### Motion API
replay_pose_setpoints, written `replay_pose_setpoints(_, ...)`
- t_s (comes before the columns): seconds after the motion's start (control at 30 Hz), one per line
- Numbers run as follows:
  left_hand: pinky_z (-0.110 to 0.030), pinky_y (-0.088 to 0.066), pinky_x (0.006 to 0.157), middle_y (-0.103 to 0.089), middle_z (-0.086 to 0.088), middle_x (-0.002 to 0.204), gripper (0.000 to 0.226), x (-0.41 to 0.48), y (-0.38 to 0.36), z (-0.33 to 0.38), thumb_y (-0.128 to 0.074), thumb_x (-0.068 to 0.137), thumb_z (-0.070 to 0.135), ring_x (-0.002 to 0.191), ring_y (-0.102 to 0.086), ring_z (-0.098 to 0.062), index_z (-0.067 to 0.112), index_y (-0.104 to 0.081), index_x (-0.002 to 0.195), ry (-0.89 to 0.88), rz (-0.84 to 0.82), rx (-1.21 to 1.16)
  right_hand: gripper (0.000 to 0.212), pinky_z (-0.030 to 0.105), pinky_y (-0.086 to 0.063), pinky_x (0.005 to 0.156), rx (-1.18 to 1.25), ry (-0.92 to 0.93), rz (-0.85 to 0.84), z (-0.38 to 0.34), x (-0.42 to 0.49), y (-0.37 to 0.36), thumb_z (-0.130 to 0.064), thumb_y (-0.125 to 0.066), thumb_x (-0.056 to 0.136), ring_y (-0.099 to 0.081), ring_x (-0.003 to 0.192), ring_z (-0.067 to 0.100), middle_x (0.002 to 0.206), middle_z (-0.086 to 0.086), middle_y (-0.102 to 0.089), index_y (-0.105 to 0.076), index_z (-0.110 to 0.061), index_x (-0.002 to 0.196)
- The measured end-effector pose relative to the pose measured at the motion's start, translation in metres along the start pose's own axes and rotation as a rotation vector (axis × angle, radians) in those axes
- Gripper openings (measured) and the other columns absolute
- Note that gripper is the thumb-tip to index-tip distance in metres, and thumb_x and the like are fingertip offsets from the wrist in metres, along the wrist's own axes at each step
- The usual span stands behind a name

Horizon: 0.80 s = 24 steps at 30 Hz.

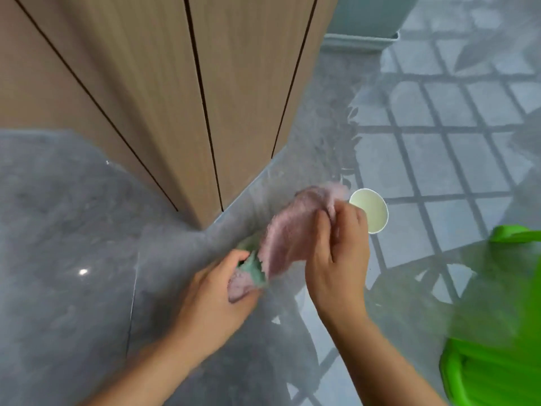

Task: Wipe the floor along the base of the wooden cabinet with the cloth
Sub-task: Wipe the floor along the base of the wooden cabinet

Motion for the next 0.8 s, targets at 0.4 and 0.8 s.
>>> replay_pose_setpoints(0.4,-0.053,-0.038,0.111,-0.033,-0.021,0.158,0.080,-0.032,0.023,-0.069,-0.053,0.080,0.055,0.142,-0.039,-0.045,0.016,-0.041,0.148,0.133,0.389,0.306,0.118,0.061,0.013,0.116,-0.860,0.048,-0.541,0.072,-0.006,-0.107,-0.095,-0.016,0.067,0.017,0.149,0.041,0.164,0.020,0.017,0.016,-0.022,0.153)
replay_pose_setpoints(0.8,-0.056,-0.018,0.124,-0.028,-0.024,0.163,0.088,-0.070,0.016,-0.136,-0.038,0.083,0.062,0.153,-0.022,-0.043,0.010,-0.034,0.154,0.260,0.409,0.627,0.093,0.044,0.010,0.123,-0.774,0.438,-0.596,0.074,0.047,-0.111,-0.070,-0.029,0.085,0.001,0.154,0.027,0.166,0.009,-0.004,-0.005,-0.017,0.157)
Point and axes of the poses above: each hand's wrist, its own x-axis towards the middle knuckle, its own y-axis out of the back of the hand, z = x × y, the point moved 5 cm from there along x, towards the middle knuckle
